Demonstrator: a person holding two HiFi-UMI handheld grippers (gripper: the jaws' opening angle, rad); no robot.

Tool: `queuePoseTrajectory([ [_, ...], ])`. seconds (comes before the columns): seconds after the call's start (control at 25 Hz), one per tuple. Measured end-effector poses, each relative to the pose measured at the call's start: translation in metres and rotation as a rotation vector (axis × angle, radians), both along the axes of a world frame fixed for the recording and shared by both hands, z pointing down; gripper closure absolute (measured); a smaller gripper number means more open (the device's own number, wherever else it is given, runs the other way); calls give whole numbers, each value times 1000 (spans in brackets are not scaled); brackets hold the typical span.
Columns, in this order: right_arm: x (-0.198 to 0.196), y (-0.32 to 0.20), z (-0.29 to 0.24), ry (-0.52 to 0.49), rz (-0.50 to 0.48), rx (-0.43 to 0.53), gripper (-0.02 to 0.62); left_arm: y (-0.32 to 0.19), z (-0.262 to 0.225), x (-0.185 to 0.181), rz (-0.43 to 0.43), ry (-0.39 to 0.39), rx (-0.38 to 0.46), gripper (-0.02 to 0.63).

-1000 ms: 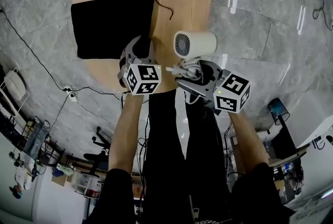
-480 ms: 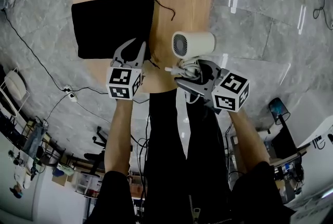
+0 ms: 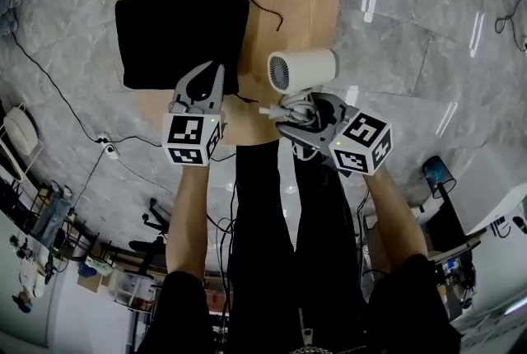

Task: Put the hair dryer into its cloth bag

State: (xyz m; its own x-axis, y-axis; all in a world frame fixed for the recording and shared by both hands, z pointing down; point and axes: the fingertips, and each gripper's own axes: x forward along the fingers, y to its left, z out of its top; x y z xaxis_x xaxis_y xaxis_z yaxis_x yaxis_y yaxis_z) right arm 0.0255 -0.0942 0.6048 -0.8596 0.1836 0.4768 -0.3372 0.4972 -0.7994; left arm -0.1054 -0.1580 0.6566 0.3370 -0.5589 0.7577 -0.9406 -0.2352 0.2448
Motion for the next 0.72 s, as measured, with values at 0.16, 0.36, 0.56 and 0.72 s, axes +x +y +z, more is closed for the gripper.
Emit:
queuePoseTrajectory([
  [0.16,-4,5,9,36,-137,53,342,4,-14,-1,28,-4,15,578],
  [0.36,-18,12,20,43,-286,38,345,10,-23,-10,8,18,28,578],
  [0.56,-27,18,31,53,-468,17,347,8,-26,-12,3,59,55,578],
  [0.72,-29,18,40,78,-661,5,347,8,-31,-14,18,55,85,578],
])
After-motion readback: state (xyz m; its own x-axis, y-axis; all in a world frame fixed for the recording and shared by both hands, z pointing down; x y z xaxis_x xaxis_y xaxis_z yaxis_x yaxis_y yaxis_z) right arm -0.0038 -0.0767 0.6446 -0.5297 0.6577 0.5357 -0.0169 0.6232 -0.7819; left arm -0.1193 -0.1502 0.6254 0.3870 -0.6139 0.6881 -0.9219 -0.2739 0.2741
